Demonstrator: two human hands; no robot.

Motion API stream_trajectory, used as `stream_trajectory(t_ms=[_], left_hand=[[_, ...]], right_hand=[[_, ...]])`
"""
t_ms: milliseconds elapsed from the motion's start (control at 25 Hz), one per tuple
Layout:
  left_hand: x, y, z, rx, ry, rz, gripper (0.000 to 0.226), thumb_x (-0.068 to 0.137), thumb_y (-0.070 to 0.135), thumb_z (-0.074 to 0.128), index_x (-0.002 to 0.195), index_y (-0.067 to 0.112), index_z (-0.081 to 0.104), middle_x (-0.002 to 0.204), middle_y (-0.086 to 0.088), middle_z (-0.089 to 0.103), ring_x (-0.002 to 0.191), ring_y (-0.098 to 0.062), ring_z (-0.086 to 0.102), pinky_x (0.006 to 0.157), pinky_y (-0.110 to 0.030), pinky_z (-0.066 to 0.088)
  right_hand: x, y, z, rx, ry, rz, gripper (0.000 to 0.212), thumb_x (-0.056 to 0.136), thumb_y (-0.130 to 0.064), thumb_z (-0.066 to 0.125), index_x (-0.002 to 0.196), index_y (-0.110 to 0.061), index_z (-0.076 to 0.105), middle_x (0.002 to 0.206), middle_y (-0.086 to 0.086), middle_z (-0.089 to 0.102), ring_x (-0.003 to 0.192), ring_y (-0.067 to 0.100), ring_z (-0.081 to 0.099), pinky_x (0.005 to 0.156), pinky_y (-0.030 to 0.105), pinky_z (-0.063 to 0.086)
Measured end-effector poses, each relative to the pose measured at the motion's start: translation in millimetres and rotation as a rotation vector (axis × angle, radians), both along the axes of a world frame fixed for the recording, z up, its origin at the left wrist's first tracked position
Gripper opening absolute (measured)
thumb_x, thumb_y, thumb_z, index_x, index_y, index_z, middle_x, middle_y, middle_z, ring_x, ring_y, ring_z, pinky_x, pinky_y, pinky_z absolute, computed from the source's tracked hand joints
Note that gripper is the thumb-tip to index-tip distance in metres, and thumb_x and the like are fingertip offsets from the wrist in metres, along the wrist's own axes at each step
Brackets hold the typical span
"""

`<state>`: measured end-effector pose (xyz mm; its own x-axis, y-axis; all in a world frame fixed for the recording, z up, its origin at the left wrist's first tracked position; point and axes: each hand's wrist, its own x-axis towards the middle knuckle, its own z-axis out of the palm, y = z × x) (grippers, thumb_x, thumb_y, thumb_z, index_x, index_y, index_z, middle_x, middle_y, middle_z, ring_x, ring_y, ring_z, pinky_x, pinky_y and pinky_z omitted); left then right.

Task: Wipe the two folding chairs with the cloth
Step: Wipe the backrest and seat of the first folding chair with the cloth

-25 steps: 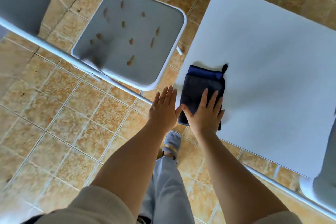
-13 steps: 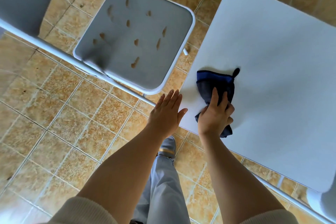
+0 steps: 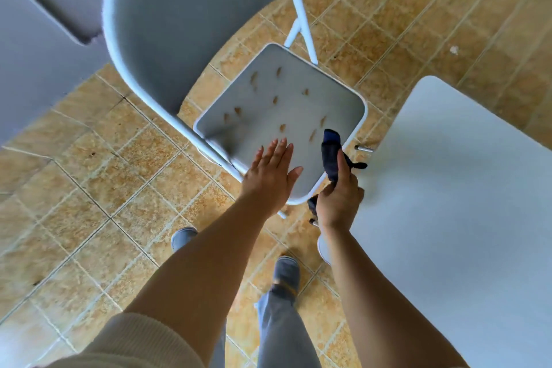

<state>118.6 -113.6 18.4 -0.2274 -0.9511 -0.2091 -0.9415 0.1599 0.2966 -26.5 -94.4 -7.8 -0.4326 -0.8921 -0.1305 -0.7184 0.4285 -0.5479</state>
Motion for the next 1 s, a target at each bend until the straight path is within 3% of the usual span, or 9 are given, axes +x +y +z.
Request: stream_trajectory(t_ms=[200, 360, 480, 600, 760, 840, 920, 1000], left_hand=[[85.2, -67.1, 48.4, -0.025, 0.001, 0.063, 0.063, 0.100, 0.048, 0.010, 0.153, 0.016, 0.004, 0.161, -0.001, -0.001, 0.148, -0.016, -0.008, 0.120, -0.034, -0.009], [155.6, -115.3, 93.1, -0.211, -0.033, 0.064, 0.065, 0.098, 0.049, 0.006, 0.153, 0.015, 0.008, 0.161, -0.001, 0.006, 0.148, -0.015, -0.008, 0.119, -0.035, -0.011], [207.4, -151.8, 120.6, -0.396, -0.108, 0.084, 0.066, 0.097, 0.048, 0.002, 0.152, 0.013, 0.015, 0.160, -0.003, 0.013, 0.148, -0.019, -0.001, 0.120, -0.039, -0.009], [244.1, -179.7, 127.8, -0.388, -0.076, 0.123, 0.065, 0.096, 0.046, 0.002, 0.152, 0.014, 0.011, 0.161, -0.003, 0.008, 0.148, -0.019, -0.001, 0.120, -0.038, -0.007], [265.4, -198.0, 116.6, -0.394, 0.022, 0.064, 0.065, 0.097, 0.048, 0.002, 0.152, 0.014, 0.010, 0.161, -0.004, 0.010, 0.148, -0.020, 0.003, 0.120, -0.033, -0.004], [266.5, -202.0, 112.7, -0.417, 0.066, 0.052, 0.065, 0.099, 0.047, 0.003, 0.152, 0.012, 0.015, 0.160, -0.006, 0.015, 0.148, -0.021, 0.008, 0.121, -0.033, -0.001], [267.4, -203.5, 110.9, -0.426, 0.106, 0.048, 0.064, 0.099, 0.045, 0.005, 0.151, 0.010, 0.018, 0.159, -0.007, 0.018, 0.148, -0.022, 0.011, 0.121, -0.033, 0.002], [269.0, -205.5, 112.3, -0.430, 0.135, 0.049, 0.062, 0.100, 0.044, 0.009, 0.151, 0.010, 0.020, 0.159, -0.007, 0.019, 0.148, -0.021, 0.012, 0.121, -0.032, 0.002]], right_hand=[[83.3, -56.6, 32.7, -0.184, -0.207, -0.101, 0.065, 0.086, 0.009, 0.046, 0.143, -0.024, 0.043, 0.129, 0.014, 0.059, 0.113, 0.036, 0.056, 0.095, 0.044, 0.045], [163.4, -120.0, 66.7, -0.230, -0.252, -0.108, 0.063, 0.089, 0.002, 0.048, 0.144, -0.028, 0.040, 0.133, 0.009, 0.058, 0.114, 0.032, 0.056, 0.096, 0.037, 0.041], [235.6, -170.4, 95.8, -0.363, -0.404, -0.009, 0.065, 0.083, 0.000, 0.047, 0.143, -0.025, 0.042, 0.134, 0.006, 0.058, 0.114, 0.025, 0.056, 0.093, 0.029, 0.042], [304.8, -179.4, 112.2, -0.518, -0.473, 0.103, 0.062, 0.076, -0.005, 0.049, 0.137, -0.019, 0.050, 0.127, 0.005, 0.063, 0.105, 0.024, 0.061, 0.087, 0.033, 0.047], [337.5, -140.5, 78.7, -0.480, -0.424, 0.025, 0.069, 0.071, 0.009, 0.048, 0.135, -0.016, 0.053, 0.127, 0.005, 0.063, 0.104, 0.029, 0.059, 0.092, 0.030, 0.042], [319.9, -160.3, 68.8, -0.408, -0.475, -0.110, 0.066, 0.073, 0.007, 0.043, 0.134, -0.014, 0.054, 0.129, 0.011, 0.061, 0.109, 0.034, 0.057, 0.098, 0.038, 0.043], [304.8, -198.0, 77.7, -0.263, -0.471, -0.184, 0.067, 0.076, 0.002, 0.042, 0.138, -0.022, 0.049, 0.138, 0.007, 0.055, 0.119, 0.030, 0.053, 0.102, 0.030, 0.036], [301.4, -230.2, 99.4, -0.275, -0.467, -0.172, 0.069, 0.077, 0.002, 0.042, 0.139, -0.027, 0.047, 0.141, 0.002, 0.052, 0.119, 0.026, 0.051, 0.101, 0.025, 0.035]])
